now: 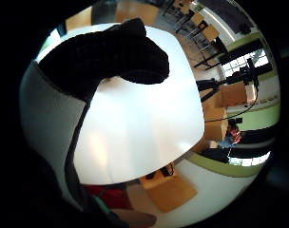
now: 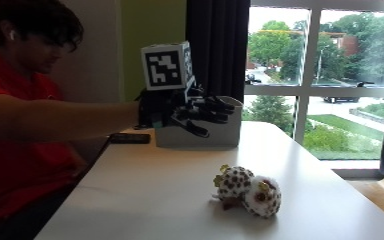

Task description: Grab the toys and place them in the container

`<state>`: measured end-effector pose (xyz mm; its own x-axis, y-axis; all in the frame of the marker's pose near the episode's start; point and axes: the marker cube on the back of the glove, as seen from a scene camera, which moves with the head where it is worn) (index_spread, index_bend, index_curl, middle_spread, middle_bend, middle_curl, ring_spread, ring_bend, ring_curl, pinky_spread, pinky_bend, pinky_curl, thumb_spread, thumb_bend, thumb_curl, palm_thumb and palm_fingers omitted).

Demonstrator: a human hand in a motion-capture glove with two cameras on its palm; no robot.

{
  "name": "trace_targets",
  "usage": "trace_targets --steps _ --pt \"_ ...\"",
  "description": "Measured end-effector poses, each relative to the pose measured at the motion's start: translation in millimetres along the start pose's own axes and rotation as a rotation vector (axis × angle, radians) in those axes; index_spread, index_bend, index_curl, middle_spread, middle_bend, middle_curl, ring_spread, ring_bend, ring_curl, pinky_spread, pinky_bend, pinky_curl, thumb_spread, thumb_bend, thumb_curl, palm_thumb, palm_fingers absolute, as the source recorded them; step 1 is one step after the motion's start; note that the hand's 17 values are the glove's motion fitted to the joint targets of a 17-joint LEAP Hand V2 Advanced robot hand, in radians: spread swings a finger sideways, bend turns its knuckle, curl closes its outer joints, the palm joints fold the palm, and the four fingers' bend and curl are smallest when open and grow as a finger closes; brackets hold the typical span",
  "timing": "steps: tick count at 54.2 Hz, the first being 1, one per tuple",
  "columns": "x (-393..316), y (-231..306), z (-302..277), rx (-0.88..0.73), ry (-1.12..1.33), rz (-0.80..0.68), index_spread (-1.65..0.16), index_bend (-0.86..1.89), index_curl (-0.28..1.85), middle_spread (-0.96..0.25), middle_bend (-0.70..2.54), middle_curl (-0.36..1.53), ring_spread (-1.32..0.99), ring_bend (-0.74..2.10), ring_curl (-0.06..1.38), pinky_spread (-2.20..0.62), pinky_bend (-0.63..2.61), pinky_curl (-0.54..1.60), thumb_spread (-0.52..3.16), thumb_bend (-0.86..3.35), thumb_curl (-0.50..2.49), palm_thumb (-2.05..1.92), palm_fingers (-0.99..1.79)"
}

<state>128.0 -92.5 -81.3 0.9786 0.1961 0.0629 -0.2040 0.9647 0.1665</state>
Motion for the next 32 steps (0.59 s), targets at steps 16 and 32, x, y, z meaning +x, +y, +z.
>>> trace_targets --steps 16,32 --pt "-7 -57 69 -0.126 -0.016 0.05 -0.37 0.1 0.37 -0.07 0.14 0.3 0.03 0.21 0.27 0.09 1.11 0.36 1.1 -0.05 0.27 -0.06 -0.13" --pt "-13 -104 125 -0.304 0.171 0.141 -0.34 0.11 0.29 -0.02 0.11 0.25 0.07 0.13 0.22 0.12 1.33 0.41 1.07 -0.05 0.26 -0.04 -0.24"
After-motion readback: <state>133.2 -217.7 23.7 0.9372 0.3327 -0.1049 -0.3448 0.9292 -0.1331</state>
